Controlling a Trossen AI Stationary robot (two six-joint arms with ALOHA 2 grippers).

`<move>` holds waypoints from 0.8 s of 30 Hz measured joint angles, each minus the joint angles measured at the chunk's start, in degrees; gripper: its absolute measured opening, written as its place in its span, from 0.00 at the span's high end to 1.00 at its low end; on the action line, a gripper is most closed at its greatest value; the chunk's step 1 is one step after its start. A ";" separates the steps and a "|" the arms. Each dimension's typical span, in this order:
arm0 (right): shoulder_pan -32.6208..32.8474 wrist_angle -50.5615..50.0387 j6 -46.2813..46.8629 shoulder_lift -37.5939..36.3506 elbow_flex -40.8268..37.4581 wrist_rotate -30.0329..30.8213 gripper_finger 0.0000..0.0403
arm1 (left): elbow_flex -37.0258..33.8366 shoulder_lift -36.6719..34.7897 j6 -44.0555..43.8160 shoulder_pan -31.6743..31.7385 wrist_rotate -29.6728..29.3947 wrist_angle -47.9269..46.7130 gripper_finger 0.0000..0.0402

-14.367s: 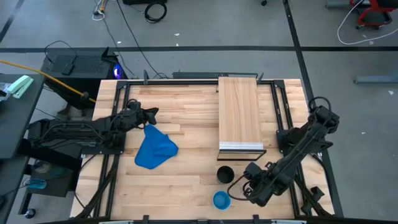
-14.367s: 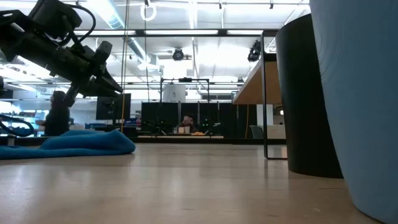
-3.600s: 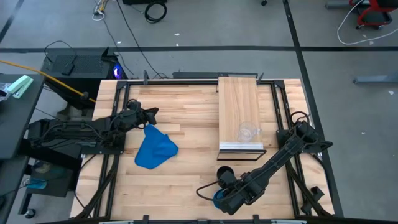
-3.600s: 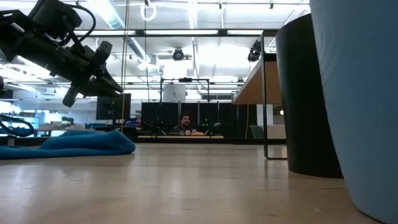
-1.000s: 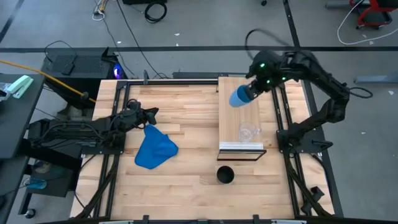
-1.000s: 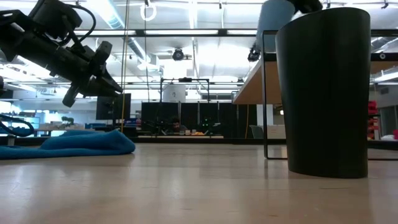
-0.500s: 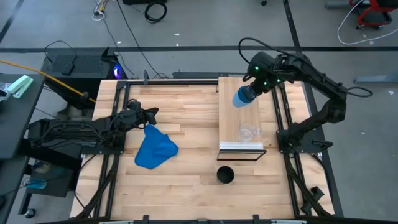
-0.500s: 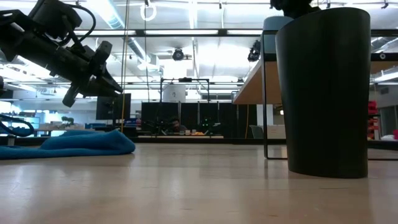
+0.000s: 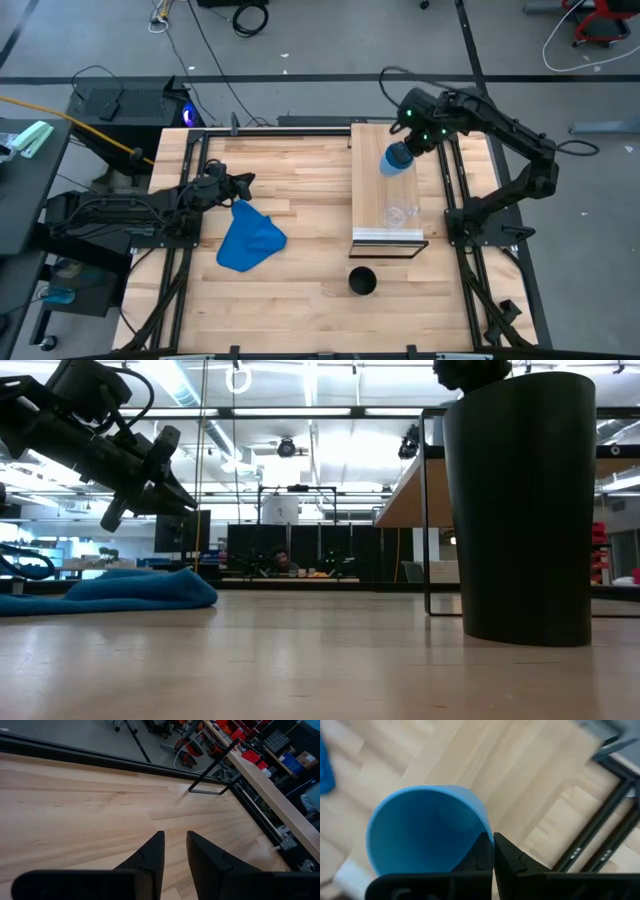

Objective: Stack small to large cups/mugs on shelf
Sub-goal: Put the blue cup on the shelf

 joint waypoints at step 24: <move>2.52 0.03 2.01 -2.09 -6.14 -0.64 0.99 | 0.00 0.02 0.01 -0.02 0.02 0.00 0.78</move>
